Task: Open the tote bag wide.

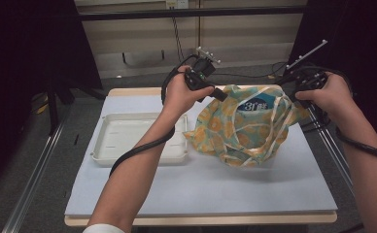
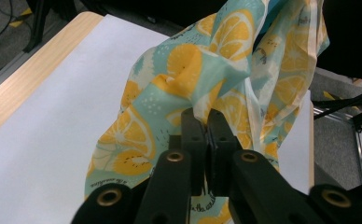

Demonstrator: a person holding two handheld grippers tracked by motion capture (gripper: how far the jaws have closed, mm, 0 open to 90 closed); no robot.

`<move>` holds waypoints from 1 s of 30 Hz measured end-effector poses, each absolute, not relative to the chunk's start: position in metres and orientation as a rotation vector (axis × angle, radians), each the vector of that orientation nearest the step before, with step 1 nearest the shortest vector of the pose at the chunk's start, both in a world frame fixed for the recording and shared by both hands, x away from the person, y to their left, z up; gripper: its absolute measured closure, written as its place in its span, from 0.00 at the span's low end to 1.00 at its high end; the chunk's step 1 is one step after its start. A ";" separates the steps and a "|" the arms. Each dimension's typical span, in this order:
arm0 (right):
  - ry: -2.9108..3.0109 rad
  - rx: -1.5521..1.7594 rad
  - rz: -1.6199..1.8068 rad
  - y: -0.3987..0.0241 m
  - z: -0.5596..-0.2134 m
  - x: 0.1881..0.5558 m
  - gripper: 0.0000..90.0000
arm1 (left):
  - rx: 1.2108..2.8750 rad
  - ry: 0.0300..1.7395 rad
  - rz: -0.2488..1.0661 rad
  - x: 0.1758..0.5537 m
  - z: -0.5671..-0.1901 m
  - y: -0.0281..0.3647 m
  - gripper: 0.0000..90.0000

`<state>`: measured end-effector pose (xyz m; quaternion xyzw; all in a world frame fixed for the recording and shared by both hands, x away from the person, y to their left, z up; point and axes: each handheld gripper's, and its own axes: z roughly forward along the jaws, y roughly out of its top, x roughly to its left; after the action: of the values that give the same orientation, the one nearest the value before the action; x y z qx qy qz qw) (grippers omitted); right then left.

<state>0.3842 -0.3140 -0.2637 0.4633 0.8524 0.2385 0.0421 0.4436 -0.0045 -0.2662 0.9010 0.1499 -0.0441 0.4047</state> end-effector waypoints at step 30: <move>2.583 1.371 0.671 -0.322 -0.253 0.377 0.72 | 2.239 0.456 -0.153 0.464 -0.260 -0.017 1.00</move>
<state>0.3771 -0.3220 -0.2529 0.4558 0.8588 0.2231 0.0704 0.4644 -0.0174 -0.2599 0.8903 0.1815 -0.0610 0.4132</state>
